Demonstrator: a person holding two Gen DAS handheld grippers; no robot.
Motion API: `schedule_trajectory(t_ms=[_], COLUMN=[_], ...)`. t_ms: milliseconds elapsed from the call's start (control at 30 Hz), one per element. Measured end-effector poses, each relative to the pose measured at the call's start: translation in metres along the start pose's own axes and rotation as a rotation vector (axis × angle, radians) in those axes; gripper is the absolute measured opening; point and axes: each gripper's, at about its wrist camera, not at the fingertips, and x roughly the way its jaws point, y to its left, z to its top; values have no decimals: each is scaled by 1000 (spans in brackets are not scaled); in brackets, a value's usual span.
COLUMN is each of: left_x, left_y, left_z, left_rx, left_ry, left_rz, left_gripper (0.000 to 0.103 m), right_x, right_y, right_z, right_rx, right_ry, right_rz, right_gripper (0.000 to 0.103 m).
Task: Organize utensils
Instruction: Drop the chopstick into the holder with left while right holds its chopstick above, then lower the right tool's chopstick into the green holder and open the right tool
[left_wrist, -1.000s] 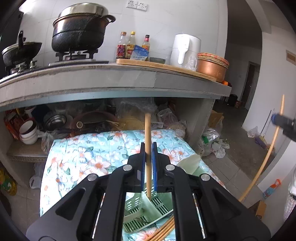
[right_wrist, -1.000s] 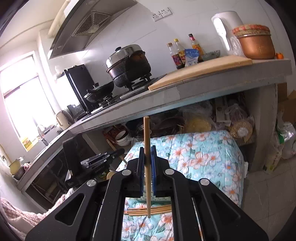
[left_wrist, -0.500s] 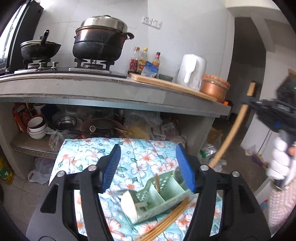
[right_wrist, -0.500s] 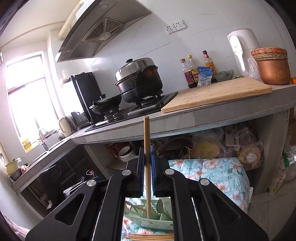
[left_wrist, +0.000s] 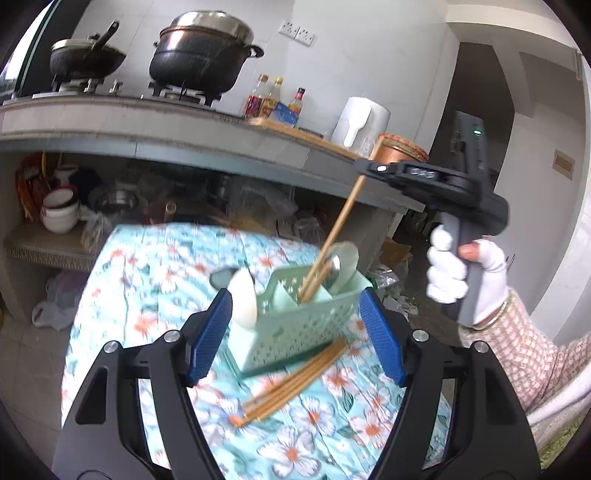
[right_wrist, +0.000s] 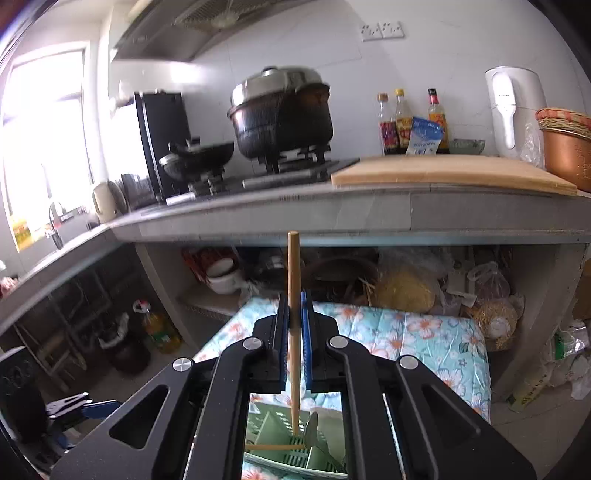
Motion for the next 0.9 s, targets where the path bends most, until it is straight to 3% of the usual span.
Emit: schedule_trajectory(t_ms=[100,200,433,633,767,900], left_x=[3,7,18,24,24,29], left_y=[1,0,9,15,17,20], left_z=[-15,-28,-49,-59,-62,-70], left_rx=[-25,-34,-88,-105,-114,-118], left_ry=[26,53,101,137,134,163], left_rz=[-13,-10,-28,-39,-59,-73], left_gripper=[68,68,68,68,68,68], right_x=[16,17,-19,-64,-89,-98], right_y=[4,0,-12,-26,-26,-22], right_z=[-12,-16,-11,-31,-59,-93], right_rx=[-22,-6,44,120,135,123], right_ry=[56,71,5,-34,-45,-16], right_rz=[-10,-29,-40,-73,-156,-300], right_gripper=[9,32,51,73,94,97])
